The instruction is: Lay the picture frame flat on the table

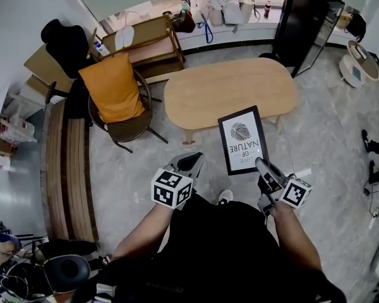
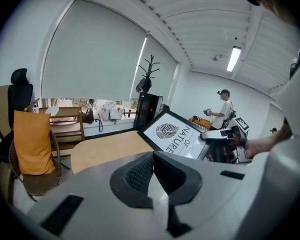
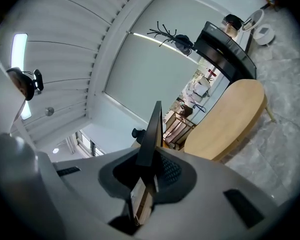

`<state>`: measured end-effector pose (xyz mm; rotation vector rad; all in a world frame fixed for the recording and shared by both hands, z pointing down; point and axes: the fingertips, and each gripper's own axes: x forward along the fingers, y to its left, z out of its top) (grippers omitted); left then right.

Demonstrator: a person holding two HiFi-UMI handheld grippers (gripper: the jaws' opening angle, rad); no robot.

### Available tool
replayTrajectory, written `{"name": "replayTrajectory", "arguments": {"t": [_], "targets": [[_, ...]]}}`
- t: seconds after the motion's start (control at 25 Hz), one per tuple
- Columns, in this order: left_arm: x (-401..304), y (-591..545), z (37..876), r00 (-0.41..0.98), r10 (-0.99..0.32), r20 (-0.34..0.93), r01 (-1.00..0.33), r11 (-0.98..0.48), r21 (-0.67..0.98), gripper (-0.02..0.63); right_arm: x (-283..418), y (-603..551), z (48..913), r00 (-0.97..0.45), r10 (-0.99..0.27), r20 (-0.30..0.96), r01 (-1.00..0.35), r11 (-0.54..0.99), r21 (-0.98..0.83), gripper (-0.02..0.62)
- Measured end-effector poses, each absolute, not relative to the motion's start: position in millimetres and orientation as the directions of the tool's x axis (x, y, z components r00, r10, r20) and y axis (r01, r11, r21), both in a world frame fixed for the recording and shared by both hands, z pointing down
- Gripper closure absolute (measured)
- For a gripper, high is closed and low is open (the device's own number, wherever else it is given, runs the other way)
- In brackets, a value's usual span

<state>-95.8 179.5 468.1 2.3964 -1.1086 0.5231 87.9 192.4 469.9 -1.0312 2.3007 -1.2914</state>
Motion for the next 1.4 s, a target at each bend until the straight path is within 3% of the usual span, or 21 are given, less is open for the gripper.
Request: {"name": "replayTrajectory", "arguments": {"t": [0.4, 0.8, 1.0, 1.4], "targets": [[-49.7, 112.7, 486.0, 0.624, -0.561, 0.544, -0.758, -0.603, 0.248, 0.601, 142.4, 138.7, 483.4, -0.638, -0.765, 0.089, -0.440, 0.267, -0.858, 0.557], [-41.9, -59.4, 479.6, 0.721, -0.448, 0.528, -0.653, -0.693, 0.305, 0.601, 135.6, -2.7, 477.3, -0.532, -0.830, 0.170, -0.533, 0.171, -0.828, 0.557], [-44.2, -137.8, 475.2, 0.737, -0.417, 0.532, -0.620, -0.731, 0.285, 0.601, 127.9, -76.6, 469.8, -0.530, -0.834, 0.154, -0.521, 0.176, -0.835, 0.557], [-65.5, -235.1, 520.4, 0.689, -0.399, 0.605, -0.662, -0.686, 0.302, 0.601, 116.8, -179.8, 547.7, -0.531, -0.790, 0.307, -0.532, 0.028, -0.846, 0.557]]}}
